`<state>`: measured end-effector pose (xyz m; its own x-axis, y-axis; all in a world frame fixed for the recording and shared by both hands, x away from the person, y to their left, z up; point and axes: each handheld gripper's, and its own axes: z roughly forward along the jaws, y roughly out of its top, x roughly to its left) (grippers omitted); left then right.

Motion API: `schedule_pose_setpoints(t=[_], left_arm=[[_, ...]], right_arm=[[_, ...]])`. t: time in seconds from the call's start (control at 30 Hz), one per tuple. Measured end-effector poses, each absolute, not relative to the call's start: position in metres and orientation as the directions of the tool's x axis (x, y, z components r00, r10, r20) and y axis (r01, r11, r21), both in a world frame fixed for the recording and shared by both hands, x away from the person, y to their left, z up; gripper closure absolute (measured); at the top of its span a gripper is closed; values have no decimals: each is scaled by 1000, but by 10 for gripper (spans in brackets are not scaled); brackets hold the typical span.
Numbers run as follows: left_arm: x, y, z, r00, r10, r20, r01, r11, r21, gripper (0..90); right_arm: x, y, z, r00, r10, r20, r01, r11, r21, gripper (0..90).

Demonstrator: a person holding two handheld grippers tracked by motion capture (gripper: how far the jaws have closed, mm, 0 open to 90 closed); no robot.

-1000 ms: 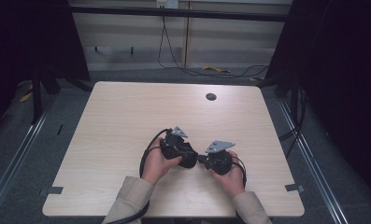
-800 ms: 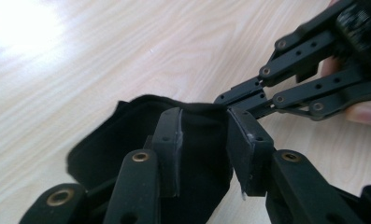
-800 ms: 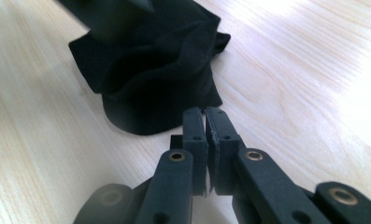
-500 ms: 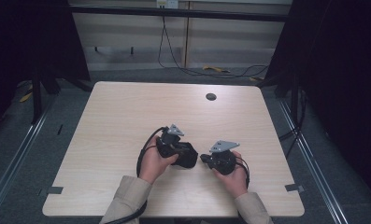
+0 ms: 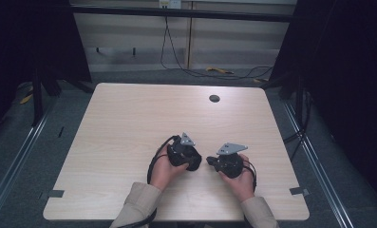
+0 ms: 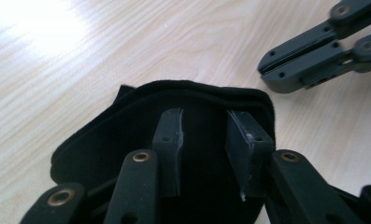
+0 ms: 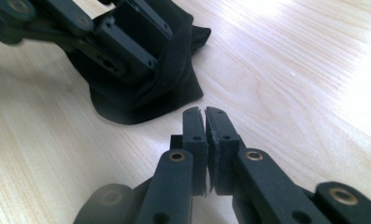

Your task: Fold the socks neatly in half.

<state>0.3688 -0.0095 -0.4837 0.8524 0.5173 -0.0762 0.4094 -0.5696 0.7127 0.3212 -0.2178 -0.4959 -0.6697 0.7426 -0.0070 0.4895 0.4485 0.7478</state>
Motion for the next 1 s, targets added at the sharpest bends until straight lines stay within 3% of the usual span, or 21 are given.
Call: schedule_pose_setpoints(t=[0.23, 0.53, 0.8, 1.0], left_arm=[[376, -15, -481, 840, 535, -90, 419, -535, 734, 695], [375, -16, -486, 833, 548, -75, 409, -521, 749, 568], [370, -3, -484, 837, 544, -57, 407, -549, 730, 628], [366, 0, -496, 839, 541, -56, 401, -546, 736, 614]], right_arm=[[321, -219, -496, -664, 748, -5, 493, 443, 749, 868], [320, -224, -496, -656, 755, 4, 500, 431, 751, 867], [320, -222, -497, -662, 749, 3, 498, 437, 749, 864], [320, -222, -497, -662, 749, 6, 500, 436, 749, 860]])
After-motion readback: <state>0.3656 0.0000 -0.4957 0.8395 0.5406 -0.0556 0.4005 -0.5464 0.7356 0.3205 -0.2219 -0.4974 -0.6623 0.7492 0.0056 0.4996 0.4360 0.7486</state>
